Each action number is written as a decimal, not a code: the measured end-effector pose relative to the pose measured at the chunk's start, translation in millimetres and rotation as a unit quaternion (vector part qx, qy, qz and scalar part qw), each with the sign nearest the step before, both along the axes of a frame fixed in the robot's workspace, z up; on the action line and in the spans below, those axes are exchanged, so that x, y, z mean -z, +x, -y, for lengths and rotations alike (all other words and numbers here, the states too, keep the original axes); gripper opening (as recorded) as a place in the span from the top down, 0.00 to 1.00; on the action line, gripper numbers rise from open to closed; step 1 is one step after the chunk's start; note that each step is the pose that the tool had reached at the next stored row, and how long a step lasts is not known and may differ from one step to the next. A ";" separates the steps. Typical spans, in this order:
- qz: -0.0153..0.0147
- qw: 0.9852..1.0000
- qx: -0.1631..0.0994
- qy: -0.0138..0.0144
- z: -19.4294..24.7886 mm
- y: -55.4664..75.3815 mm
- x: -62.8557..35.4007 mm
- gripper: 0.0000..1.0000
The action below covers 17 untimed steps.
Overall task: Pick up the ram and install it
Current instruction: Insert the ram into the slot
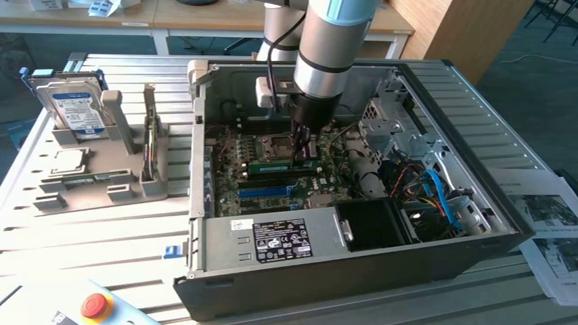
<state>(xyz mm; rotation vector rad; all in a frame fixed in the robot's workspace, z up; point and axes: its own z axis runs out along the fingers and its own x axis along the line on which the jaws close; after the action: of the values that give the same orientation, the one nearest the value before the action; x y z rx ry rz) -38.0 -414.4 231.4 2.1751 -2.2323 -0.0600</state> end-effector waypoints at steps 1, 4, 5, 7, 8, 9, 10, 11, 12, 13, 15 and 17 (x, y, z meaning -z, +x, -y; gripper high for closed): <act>0.000 1.000 0.000 0.000 0.0 0.0 0.0 0.88; 0.000 1.000 0.000 0.000 -0.1 0.0 0.0 0.88; 0.000 1.000 0.000 0.000 -0.1 0.0 0.0 0.88; 0.000 1.000 0.000 0.000 -0.1 0.0 0.5 0.88; 0.000 1.000 0.000 0.000 -0.1 0.0 0.7 0.88; 0.000 1.000 0.000 0.000 0.0 0.0 0.9 0.88; 0.000 1.000 0.000 0.000 0.0 0.0 1.2 0.88; 0.000 1.000 0.000 0.000 0.0 0.0 1.4 0.88; 0.000 1.000 0.000 0.000 0.0 0.0 1.5 0.88; 0.000 1.000 0.000 0.000 0.0 0.0 1.5 0.88; 0.000 1.000 0.000 0.000 -0.1 0.0 1.5 0.88; 0.000 1.000 0.000 0.000 -0.2 0.0 1.6 0.88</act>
<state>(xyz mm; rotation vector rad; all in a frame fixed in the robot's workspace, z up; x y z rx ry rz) -38.0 -414.2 229.8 2.1755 -2.2318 -0.0601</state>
